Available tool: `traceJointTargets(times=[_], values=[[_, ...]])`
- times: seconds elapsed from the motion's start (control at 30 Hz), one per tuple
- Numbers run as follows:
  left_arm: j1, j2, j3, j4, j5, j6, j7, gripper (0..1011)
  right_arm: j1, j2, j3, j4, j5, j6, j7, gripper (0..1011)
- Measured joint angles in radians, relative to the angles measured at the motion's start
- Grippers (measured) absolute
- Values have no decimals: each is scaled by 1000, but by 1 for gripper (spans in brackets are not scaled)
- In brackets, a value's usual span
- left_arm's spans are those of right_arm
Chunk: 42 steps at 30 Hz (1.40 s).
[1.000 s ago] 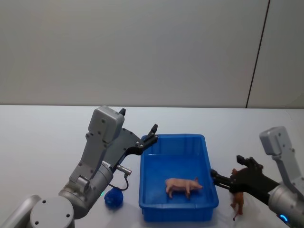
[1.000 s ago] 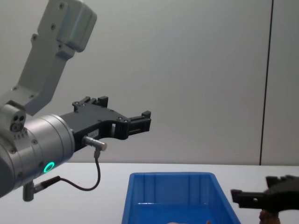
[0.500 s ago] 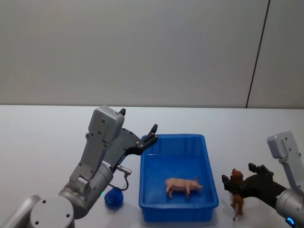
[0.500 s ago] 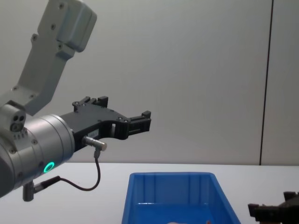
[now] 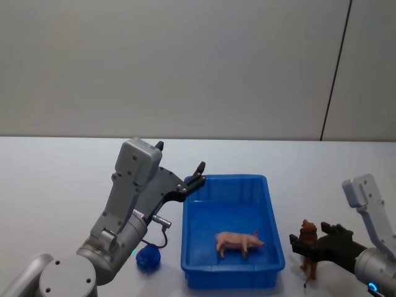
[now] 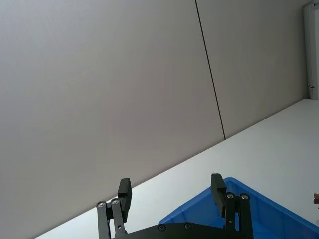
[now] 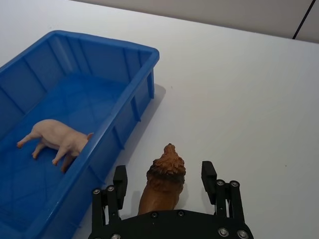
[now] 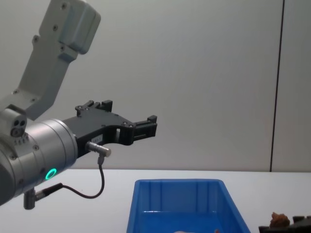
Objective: Pick up the two dolls from the table and place them into the box.
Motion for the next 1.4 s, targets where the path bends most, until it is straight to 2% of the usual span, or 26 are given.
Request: traceJointTargets(times=[0.23, 0.27, 0.3, 0.43, 0.5, 0.53, 0.57, 0.6, 1.17, 1.4], values=[[0, 0, 0, 0, 0, 0, 0, 1001, 24, -13, -3, 33, 7, 25, 7, 743], [0, 0, 0, 0, 0, 0, 0, 1001, 27, -15, -3, 38, 8, 28, 8, 743], [0, 0, 0, 0, 0, 0, 0, 1001, 30, -17, -4, 41, 8, 29, 8, 684], [0, 0, 0, 0, 0, 0, 0, 1001, 36, -21, -5, 48, 11, 32, 9, 565], [0, 0, 0, 0, 0, 0, 0, 1001, 38, -23, -5, 49, 11, 32, 9, 546], [0, 0, 0, 0, 0, 0, 0, 1001, 38, -23, -5, 49, 11, 30, 9, 474], [0, 0, 0, 0, 0, 0, 0, 1001, 39, -23, -5, 49, 11, 29, 9, 474], [0, 0, 0, 0, 0, 0, 0, 1001, 39, -24, -5, 48, 11, 24, 8, 428], [0, 0, 0, 0, 0, 0, 0, 1001, 42, -25, -1, -22, 0, -82, -11, 420], [0, 0, 0, 0, 0, 0, 0, 1001, 57, -32, -4, -59, -14, -127, 6, 420]])
